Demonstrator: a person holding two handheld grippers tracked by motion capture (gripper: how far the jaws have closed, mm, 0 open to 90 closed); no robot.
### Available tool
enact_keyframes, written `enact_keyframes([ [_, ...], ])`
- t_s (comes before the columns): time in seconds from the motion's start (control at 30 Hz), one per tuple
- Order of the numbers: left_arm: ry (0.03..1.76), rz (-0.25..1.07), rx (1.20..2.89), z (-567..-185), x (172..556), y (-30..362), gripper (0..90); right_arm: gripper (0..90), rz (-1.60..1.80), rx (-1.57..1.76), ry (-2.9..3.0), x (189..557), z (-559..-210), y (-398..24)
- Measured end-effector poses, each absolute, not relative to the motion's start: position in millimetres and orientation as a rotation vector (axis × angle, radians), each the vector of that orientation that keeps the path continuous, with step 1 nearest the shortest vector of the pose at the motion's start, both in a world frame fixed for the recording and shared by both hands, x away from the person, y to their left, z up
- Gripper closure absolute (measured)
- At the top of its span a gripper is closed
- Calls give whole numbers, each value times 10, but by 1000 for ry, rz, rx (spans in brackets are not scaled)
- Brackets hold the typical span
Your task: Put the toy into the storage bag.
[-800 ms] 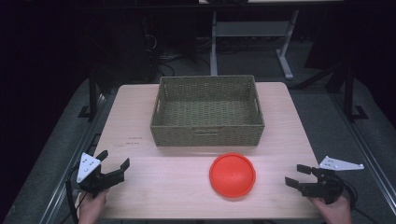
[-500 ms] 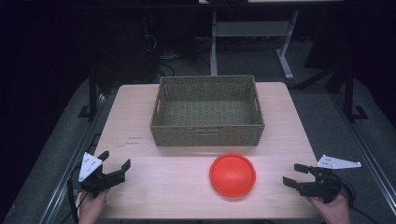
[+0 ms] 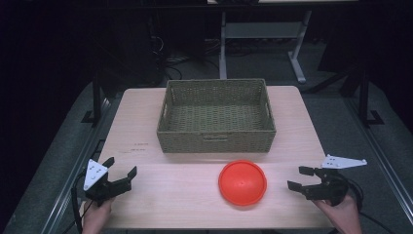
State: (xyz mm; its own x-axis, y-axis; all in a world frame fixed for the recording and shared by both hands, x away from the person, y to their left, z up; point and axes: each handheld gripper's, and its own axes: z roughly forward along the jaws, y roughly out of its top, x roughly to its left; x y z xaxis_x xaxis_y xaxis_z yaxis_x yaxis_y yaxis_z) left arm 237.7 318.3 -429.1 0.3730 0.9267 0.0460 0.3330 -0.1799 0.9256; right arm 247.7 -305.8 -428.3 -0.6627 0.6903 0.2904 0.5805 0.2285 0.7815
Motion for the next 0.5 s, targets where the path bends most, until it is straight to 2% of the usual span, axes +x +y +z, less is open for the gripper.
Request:
enact_keyframes([
  [0.5, 1142, 816, 1703, -4285, 2379, 3214, 127, 168, 1385, 1183, 2520, 2704, -4064, -2725],
])
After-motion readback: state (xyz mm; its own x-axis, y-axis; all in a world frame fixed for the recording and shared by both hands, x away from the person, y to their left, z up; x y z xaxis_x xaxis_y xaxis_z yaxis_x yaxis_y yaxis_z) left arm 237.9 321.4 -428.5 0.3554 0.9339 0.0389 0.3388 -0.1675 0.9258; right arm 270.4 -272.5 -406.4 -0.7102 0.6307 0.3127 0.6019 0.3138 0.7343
